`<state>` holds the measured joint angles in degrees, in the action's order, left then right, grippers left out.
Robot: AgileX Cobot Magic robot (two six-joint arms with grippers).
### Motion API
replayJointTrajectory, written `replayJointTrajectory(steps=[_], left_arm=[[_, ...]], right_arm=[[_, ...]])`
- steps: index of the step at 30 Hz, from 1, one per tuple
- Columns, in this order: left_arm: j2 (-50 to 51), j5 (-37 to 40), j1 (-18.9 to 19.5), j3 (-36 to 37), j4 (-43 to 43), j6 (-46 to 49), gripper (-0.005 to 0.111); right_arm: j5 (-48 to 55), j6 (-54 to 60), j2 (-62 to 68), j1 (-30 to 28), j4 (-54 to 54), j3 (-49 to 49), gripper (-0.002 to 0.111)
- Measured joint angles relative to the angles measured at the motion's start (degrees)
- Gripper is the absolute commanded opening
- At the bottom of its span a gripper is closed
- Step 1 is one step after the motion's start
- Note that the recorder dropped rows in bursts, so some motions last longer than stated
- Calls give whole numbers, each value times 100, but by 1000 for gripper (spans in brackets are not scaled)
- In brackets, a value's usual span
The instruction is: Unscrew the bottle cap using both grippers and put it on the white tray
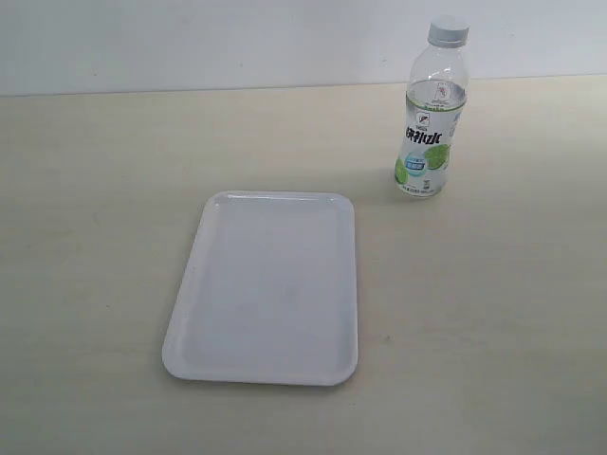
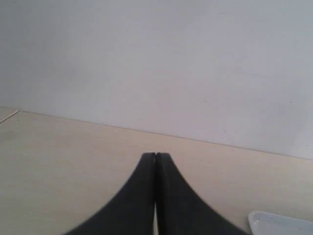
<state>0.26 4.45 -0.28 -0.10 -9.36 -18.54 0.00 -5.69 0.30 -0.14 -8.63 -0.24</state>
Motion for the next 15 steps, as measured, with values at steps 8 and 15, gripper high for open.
replayJointTrajectory(steps=[8, 15], left_arm=[[0, 0, 0, 0, 0, 0, 0], [0, 0, 0, 0, 0, 0, 0]], right_arm=[[-580, -281, 0, 0, -369, 0, 0], [-1688, -431, 0, 0, -464, 0, 0]])
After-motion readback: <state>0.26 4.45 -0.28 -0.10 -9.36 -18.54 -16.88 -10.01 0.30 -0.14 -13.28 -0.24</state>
